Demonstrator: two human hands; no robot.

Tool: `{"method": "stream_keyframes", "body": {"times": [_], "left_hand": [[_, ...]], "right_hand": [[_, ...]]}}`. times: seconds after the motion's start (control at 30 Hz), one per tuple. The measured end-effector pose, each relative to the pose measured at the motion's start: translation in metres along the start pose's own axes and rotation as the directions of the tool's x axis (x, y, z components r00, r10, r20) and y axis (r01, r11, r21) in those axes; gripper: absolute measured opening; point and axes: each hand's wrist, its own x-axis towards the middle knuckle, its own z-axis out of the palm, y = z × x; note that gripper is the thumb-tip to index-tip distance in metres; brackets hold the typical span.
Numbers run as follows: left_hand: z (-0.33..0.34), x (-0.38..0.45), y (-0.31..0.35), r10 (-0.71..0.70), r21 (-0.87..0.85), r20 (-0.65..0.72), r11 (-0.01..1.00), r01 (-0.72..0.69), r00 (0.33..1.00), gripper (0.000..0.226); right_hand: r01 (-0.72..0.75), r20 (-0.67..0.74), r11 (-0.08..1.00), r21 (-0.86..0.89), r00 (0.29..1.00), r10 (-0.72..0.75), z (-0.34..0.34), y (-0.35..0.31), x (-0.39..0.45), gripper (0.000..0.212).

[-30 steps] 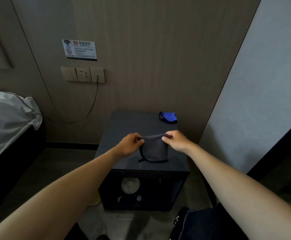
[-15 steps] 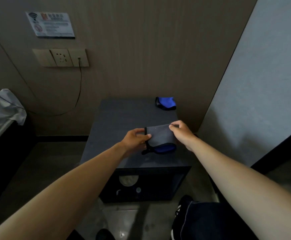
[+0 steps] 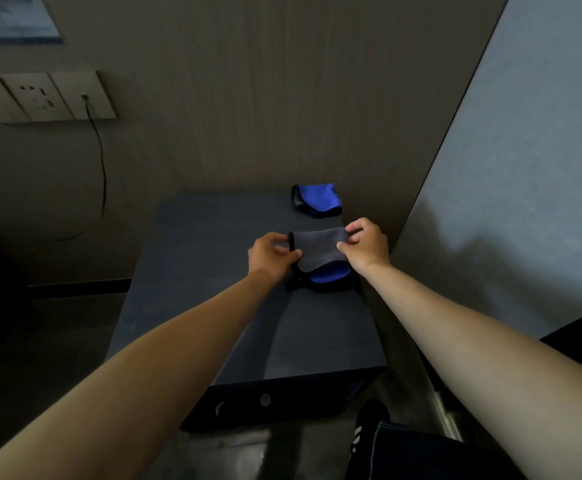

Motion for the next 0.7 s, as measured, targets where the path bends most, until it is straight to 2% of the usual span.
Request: {"method": "stream_keyframes", "body": {"times": [0.3,0.43,0.5,0.63,0.7], "left_hand": [[0.027,0.064,0.003,0.208,0.264,-0.059,0.946,-0.186,0.976,0.036],[0.03,0.079,-0.002,0.22,0.299,-0.067,0.935,-0.191,0.973,0.048],[0.031,0.082,-0.005,0.269,0.371,-0.061,0.9,-0.229,0.961,0.055],[0.031,0.083,-0.005,0.388,0.541,-0.006,0.776,-0.323,0.922,0.038],[0.03,0.083,-0.004,0.391,0.55,0.018,0.765,-0.335,0.92,0.034]], "right_hand": [[-0.002,-0.038,0.999,-0.046,0.999,0.001,0.02,0.013,0.069,0.032],[-0.008,-0.025,0.998,-0.062,1.0,0.007,0.029,0.016,0.084,0.033],[-0.004,-0.038,0.996,-0.093,0.999,0.001,0.031,0.016,0.089,0.033],[-0.027,-0.038,0.99,-0.141,0.999,0.022,0.035,0.018,0.093,0.033],[-0.025,-0.02,0.989,-0.148,1.0,0.023,0.034,0.019,0.093,0.032]]}}
